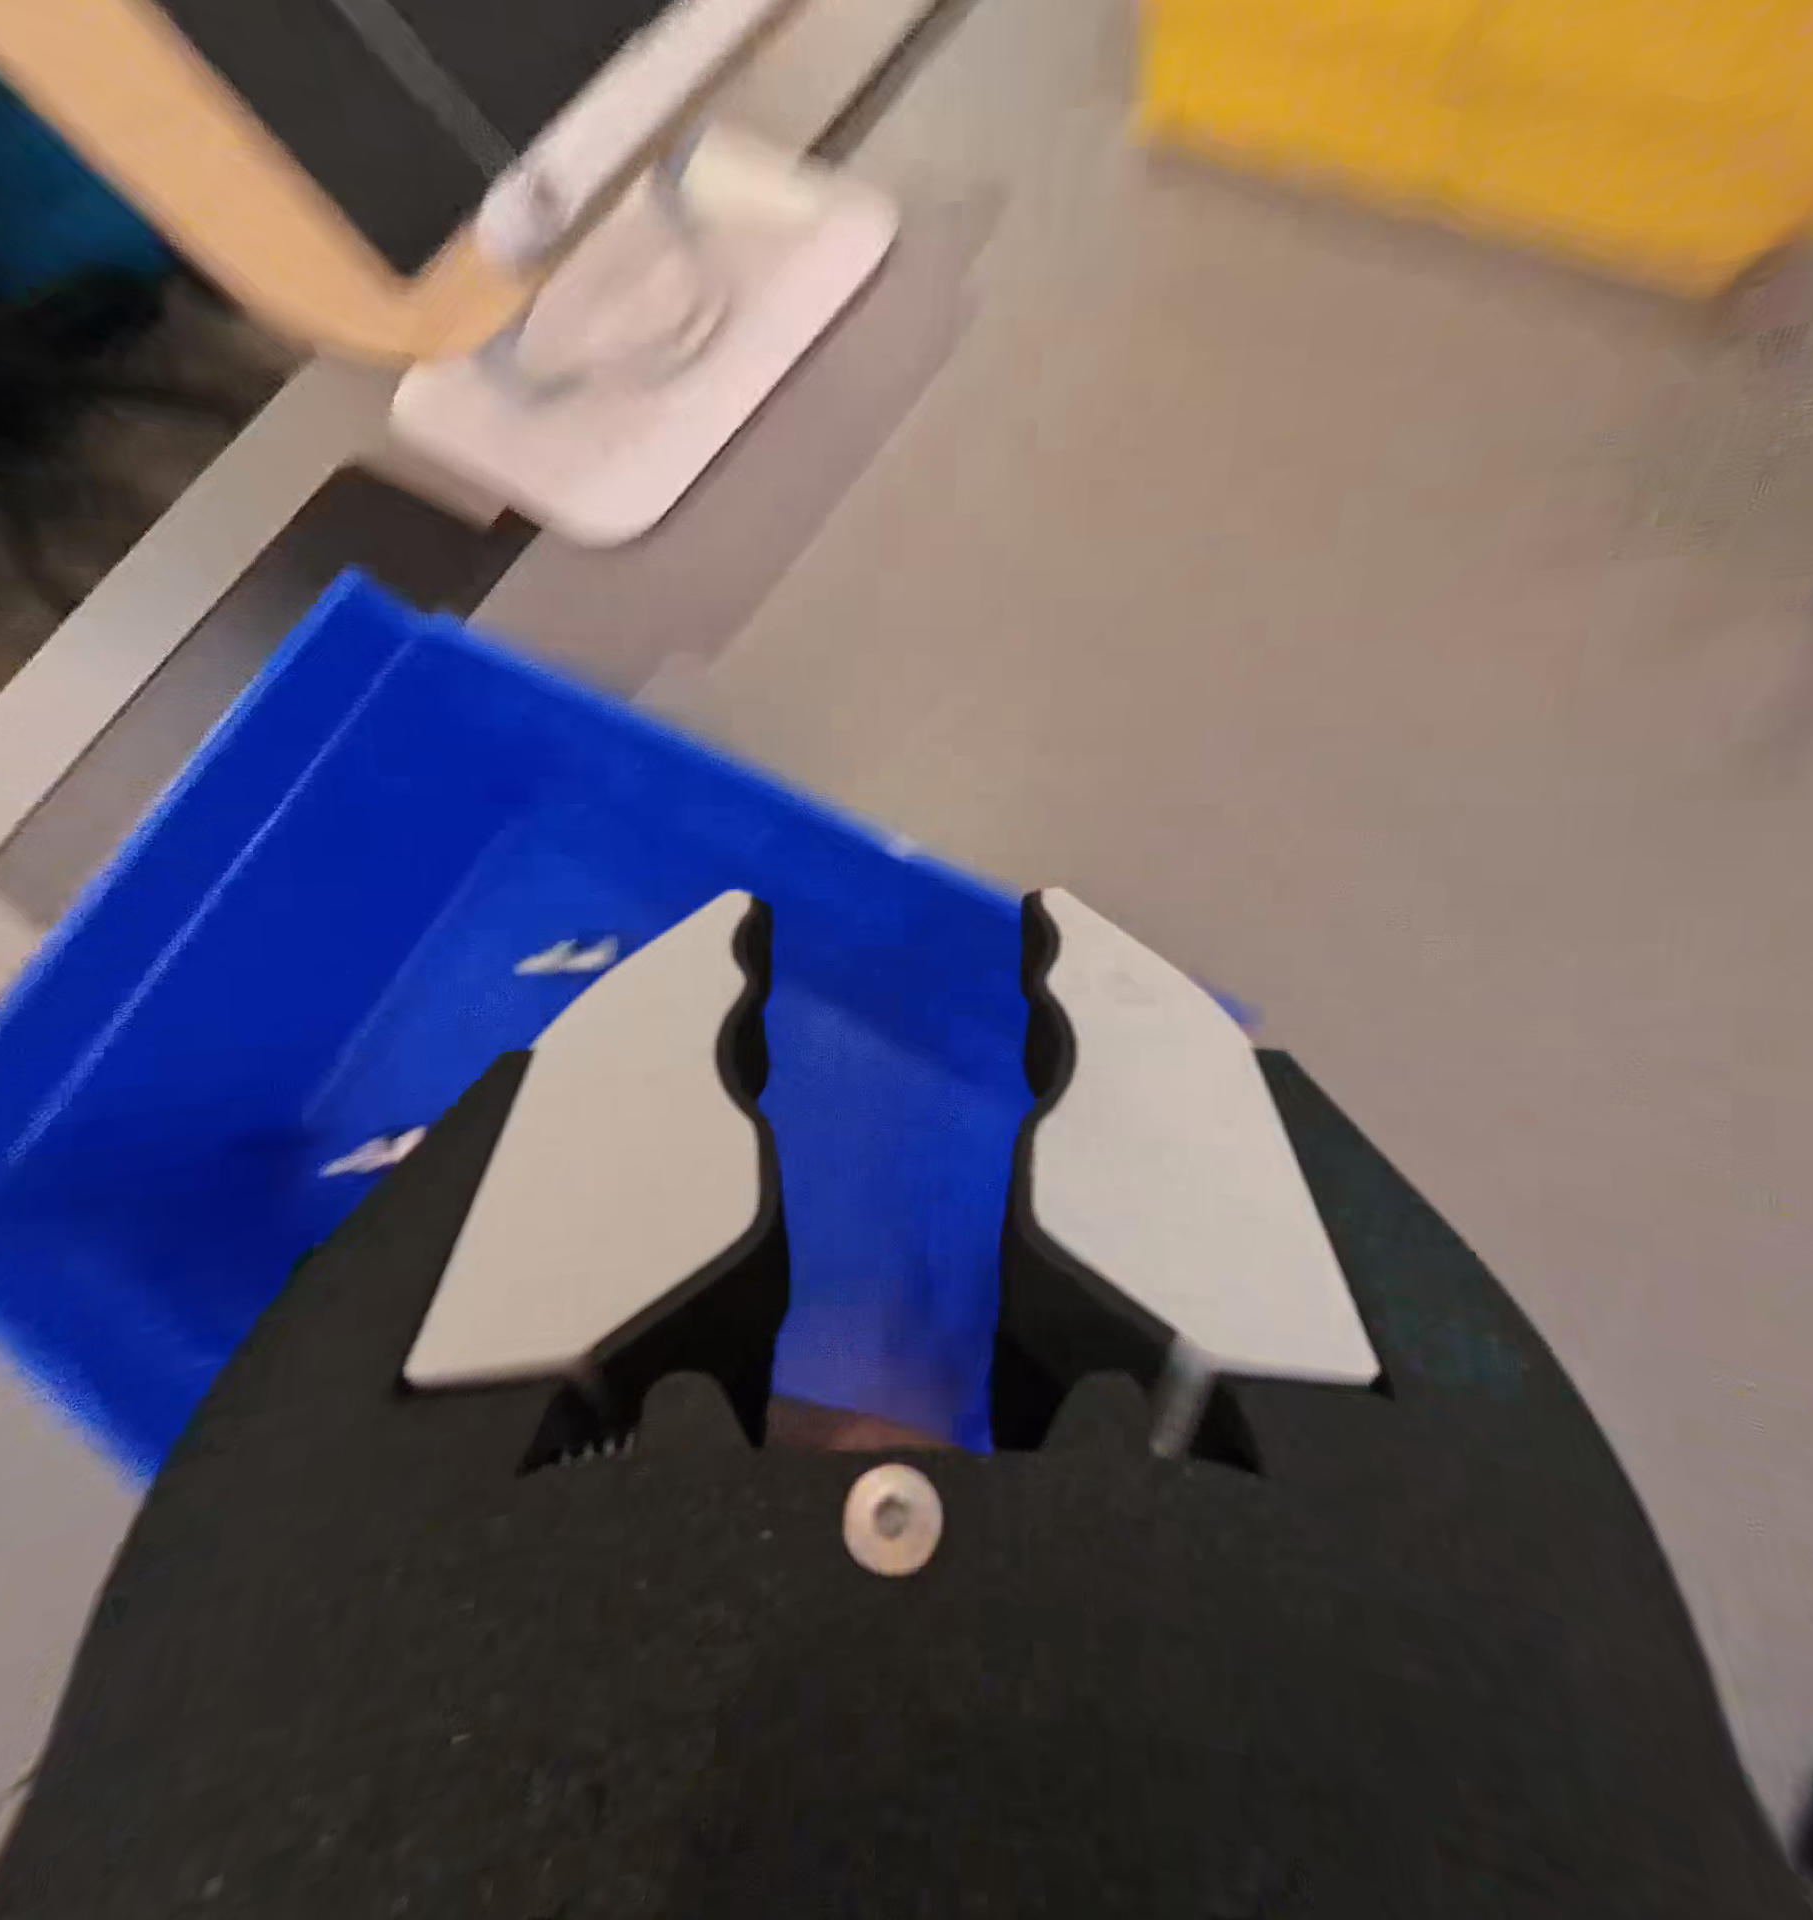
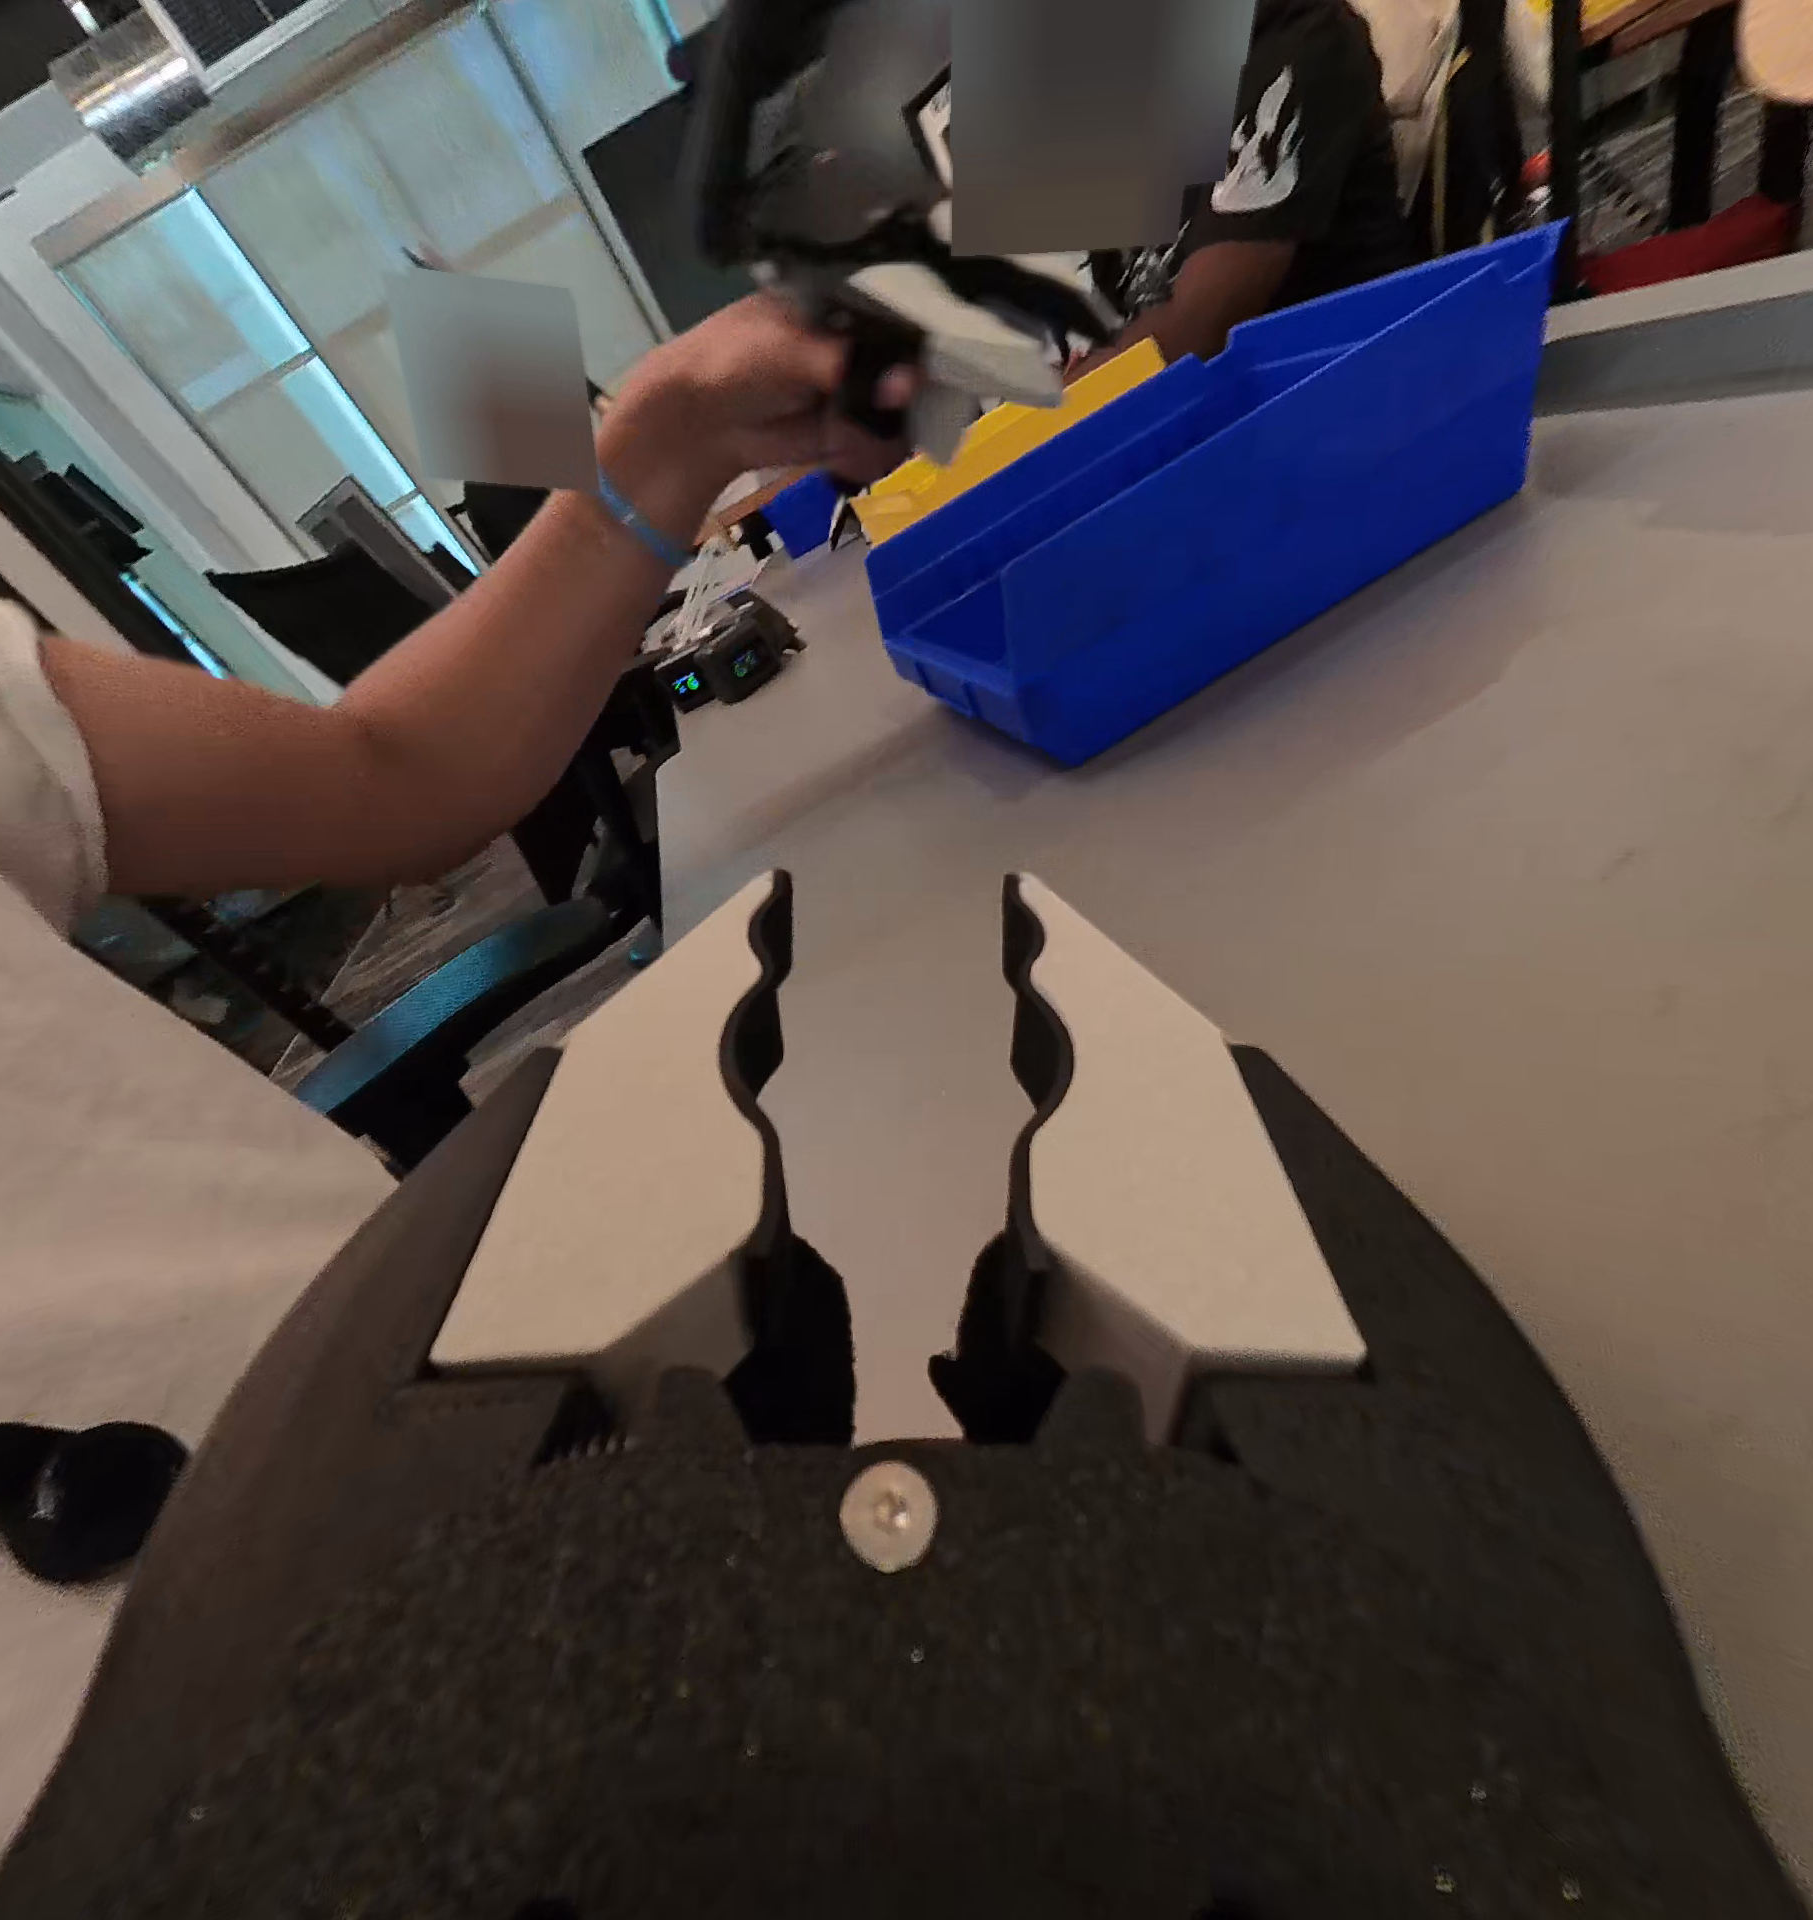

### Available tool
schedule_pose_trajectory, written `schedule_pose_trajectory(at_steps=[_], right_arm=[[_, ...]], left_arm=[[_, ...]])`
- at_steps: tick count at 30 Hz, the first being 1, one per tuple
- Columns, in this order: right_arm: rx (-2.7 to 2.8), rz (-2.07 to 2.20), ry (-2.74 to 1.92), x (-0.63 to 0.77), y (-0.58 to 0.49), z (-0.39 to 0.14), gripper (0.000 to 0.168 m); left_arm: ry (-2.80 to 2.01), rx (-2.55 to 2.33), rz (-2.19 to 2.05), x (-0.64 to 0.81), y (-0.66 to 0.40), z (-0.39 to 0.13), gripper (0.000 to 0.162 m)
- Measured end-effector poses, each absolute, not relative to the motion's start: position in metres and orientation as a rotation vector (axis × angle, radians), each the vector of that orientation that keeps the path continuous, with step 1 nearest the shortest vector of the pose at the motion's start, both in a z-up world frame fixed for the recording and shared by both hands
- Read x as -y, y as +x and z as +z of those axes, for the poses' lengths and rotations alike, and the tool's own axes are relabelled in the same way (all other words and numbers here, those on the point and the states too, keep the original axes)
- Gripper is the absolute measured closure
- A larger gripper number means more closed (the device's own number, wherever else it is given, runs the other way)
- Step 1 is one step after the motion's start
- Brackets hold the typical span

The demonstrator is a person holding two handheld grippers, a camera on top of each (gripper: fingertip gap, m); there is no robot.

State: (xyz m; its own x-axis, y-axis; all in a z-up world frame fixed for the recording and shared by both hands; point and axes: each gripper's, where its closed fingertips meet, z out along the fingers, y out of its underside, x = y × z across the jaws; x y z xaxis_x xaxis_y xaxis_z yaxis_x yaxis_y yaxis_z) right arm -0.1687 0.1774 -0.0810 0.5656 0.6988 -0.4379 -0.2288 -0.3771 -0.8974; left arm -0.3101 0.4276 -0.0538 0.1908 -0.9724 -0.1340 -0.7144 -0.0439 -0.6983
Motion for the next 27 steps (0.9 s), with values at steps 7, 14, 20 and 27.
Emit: schedule_pose_trajectory(at_steps=[7, 14, 20, 27], right_arm=[[0.48, 1.077, -1.7, -0.168, -0.188, -0.086, 0.128], [0.453, 1.104, -1.699, -0.167, -0.181, -0.086, 0.128], [0.406, 1.129, -1.685, -0.17, -0.173, -0.083, 0.128], [0.354, 1.207, -1.694, -0.172, -0.172, -0.084, 0.128]], left_arm=[[-2.106, -1.8, -0.139, -0.519, -0.311, -0.151, 0.107], [-2.165, -1.832, -0.11, -0.553, -0.306, -0.178, 0.104], [-2.172, -1.877, -0.118, -0.552, -0.315, -0.187, 0.123], [-1.733, -1.844, -0.042, -0.532, -0.305, -0.12, 0.123]])
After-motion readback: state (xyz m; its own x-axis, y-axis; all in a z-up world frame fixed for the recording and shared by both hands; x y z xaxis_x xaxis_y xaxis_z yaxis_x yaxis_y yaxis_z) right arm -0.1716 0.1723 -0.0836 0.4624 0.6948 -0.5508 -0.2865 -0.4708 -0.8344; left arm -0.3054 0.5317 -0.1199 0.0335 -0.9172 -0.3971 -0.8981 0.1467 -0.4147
